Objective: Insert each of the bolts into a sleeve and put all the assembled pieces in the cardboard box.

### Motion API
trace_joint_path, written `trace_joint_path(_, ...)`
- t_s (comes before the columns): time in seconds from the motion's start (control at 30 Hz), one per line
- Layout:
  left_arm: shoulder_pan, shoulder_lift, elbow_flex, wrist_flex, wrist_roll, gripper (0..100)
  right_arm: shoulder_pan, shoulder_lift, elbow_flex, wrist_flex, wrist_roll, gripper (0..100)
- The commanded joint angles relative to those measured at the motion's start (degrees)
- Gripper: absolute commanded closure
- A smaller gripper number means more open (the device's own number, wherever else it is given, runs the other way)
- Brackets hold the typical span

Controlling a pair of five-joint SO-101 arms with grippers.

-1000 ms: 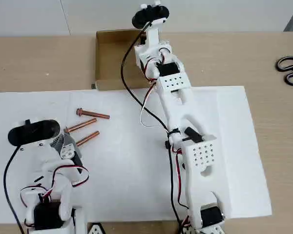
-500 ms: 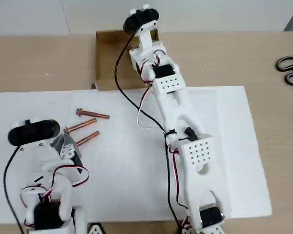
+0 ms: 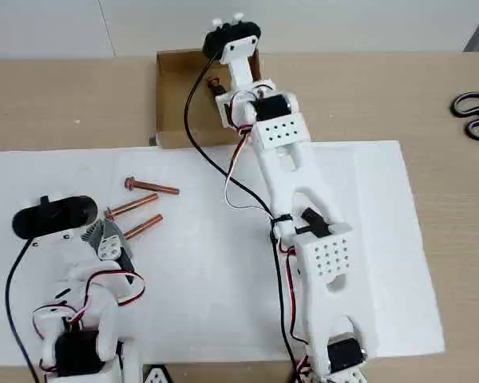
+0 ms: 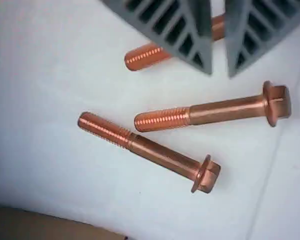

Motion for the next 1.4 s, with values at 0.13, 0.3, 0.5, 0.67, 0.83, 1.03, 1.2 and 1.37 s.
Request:
trace_joint_path(0.13, 0.1, -0.7, -0.7, -0.1, -0.2, 99, 0.0, -11.7, -2.8, 22.6, -2.9, 84.3)
trace_joint_path(0.3, 0.1, -0.7, -0.7, -0.1, -0.2, 99, 0.0, -14.5, -2.8, 35.2, -3.0, 84.3)
trace_joint_path(0.5, 0.1, -0.7, -0.7, -0.1, -0.1, 99, 1.0, -16.4, -2.5, 38.5, -3.0, 84.3)
trace_joint_path(0.67, 0.1, -0.7, -0.4, -0.1, 0.0, 99, 1.1, -18.3, 4.4, 39.0, -2.8, 84.3)
trace_joint_path(0.83, 0.1, -0.7, -0.3, -0.1, 0.0, 99, 0.9, -25.5, 18.5, 38.8, -2.6, 84.3)
trace_joint_path(1.03, 0.2, -0.7, -0.3, -0.1, 0.0, 99, 1.3, -32.1, 28.3, 38.7, 4.0, 84.3)
trace_joint_path(1.2, 0.2, -0.7, -0.2, -0.1, 0.0, 99, 3.6, -34.6, 32.7, 38.7, 9.3, 84.3)
trace_joint_path(1.37, 0.2, -0.7, -0.2, -0.2, -0.2, 99, 6.3, -35.1, 38.0, 38.7, 17.7, 84.3)
